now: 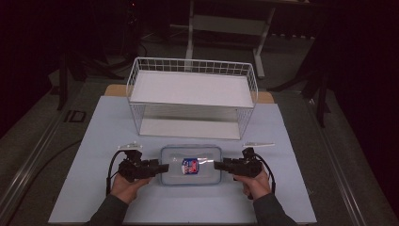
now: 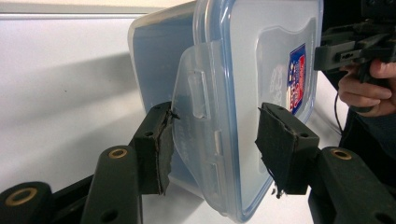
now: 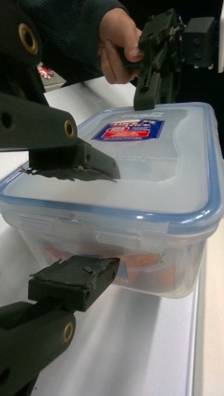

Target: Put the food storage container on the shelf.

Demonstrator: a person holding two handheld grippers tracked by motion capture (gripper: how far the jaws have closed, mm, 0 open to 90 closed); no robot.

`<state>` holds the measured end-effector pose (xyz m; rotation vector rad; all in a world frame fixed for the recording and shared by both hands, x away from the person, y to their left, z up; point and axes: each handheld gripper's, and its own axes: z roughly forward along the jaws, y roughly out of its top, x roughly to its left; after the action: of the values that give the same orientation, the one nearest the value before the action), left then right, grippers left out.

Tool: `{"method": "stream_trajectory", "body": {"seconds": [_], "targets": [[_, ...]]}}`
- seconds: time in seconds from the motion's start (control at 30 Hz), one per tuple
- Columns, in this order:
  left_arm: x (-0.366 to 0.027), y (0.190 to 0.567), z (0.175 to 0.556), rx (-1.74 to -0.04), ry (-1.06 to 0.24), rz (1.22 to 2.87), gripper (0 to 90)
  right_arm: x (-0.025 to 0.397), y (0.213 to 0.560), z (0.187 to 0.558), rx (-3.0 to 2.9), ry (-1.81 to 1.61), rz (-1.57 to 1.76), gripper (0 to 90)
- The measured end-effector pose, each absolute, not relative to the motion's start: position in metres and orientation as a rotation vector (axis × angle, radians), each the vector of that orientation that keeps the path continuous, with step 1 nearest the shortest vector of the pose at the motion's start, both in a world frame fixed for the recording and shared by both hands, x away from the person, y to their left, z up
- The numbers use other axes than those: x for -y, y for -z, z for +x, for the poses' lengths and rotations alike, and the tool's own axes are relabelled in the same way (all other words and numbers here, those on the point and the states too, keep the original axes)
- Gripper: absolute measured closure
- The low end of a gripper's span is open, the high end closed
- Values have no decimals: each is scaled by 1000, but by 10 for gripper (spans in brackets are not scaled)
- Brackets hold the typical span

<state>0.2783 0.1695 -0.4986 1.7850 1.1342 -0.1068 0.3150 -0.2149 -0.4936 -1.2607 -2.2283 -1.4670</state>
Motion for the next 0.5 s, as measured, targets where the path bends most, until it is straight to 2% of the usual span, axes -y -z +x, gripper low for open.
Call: {"method": "stream_trajectory", "body": {"seconds": [0.5], "targets": [[-169,487,279,-1113,46,1777,457,212,478,314,2251,1578,-1250,515]]}}
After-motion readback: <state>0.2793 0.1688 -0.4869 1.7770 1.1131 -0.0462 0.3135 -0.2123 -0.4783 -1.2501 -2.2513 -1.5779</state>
